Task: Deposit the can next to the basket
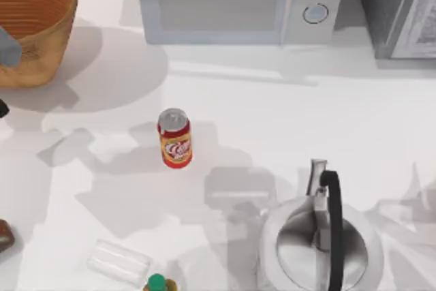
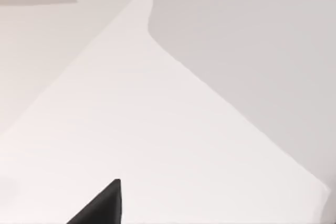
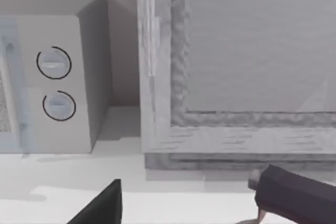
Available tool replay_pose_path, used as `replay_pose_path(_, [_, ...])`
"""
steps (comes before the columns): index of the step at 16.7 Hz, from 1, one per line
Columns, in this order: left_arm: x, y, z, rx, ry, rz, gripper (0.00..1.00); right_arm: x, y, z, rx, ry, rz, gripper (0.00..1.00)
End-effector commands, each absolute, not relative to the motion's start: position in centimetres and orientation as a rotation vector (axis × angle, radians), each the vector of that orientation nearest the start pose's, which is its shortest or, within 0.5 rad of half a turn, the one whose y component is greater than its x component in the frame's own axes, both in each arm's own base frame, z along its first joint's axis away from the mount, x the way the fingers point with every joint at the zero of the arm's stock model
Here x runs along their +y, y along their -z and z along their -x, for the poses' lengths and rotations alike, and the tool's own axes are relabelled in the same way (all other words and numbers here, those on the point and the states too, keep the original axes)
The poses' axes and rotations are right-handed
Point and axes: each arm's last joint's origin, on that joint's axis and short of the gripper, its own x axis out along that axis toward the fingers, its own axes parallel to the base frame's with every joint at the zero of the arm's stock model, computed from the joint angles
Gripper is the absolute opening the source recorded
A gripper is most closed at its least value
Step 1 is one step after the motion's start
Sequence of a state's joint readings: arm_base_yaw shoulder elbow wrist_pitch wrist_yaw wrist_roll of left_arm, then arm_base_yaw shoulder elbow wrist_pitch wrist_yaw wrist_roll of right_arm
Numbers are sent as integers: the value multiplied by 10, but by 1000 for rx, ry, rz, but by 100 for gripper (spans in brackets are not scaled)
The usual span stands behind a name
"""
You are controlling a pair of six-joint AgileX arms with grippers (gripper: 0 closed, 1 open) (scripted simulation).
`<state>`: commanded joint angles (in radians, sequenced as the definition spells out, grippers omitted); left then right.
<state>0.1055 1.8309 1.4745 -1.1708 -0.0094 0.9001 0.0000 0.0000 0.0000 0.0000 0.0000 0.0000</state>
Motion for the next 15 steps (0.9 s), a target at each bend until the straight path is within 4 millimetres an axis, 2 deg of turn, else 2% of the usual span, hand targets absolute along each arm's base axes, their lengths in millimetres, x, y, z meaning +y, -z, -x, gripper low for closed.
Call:
replay_pose_path(4, [49, -220, -369, 1475, 628, -630, 100, -1, -160, -106, 0, 0, 0, 100])
replay_pose_path(10, [47, -219, -370, 1474, 630, -633, 100, -1, -160, -106, 0, 0, 0, 100])
replay_pose_path(15, [49, -180, -372, 1469, 625, -632, 100, -1, -160, -106, 0, 0, 0, 100])
